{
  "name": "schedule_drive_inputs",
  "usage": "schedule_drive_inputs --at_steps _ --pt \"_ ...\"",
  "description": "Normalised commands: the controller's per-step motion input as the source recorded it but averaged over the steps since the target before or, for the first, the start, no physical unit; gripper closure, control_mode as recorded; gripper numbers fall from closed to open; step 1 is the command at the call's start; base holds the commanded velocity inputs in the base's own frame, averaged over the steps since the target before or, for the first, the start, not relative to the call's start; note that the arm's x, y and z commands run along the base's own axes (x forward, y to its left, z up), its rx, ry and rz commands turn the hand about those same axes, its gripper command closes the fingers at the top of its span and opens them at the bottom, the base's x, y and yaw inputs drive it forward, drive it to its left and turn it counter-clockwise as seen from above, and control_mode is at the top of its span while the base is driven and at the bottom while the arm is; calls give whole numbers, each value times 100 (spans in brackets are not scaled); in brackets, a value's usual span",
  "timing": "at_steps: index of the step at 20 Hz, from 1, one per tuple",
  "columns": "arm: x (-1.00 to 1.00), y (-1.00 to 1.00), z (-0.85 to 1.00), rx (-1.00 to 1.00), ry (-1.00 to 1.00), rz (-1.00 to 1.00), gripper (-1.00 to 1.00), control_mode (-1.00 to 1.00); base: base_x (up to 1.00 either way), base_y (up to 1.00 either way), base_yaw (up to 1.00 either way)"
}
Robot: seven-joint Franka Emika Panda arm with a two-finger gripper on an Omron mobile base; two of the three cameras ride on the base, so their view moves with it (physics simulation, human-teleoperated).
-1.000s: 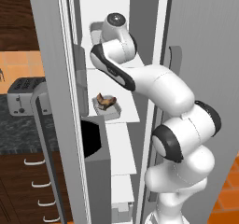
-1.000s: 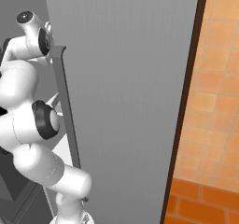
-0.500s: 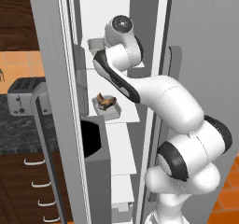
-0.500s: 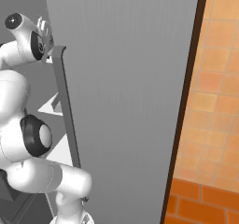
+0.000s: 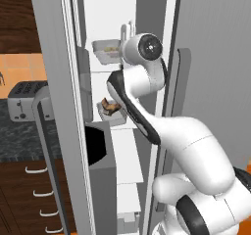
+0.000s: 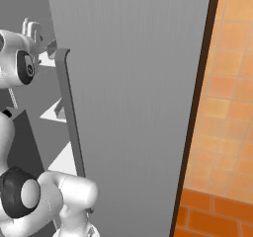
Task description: Take the meat container that has the steak and place it on the second highest rack of the freezer. Then take the vegetable container that has the sweet potato and garlic and place it on the highest rack of the freezer.
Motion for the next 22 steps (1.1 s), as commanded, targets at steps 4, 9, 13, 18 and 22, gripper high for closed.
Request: schedule_drive_inputs --at_steps 4,9,13,18,22 --pt "-100 -37 52 8 -7 6 -100 -100 0 0 0" --pt "-100 -27 13 1 -2 9 -100 -100 0 0 0" --pt "-100 -28 0 0 2 3 -100 -100 0 0 0" --pt "-100 -20 -12 0 20 0 -100 -100 0 0 0" --pt "-100 -13 -32 0 29 0 -100 -100 0 0 0"
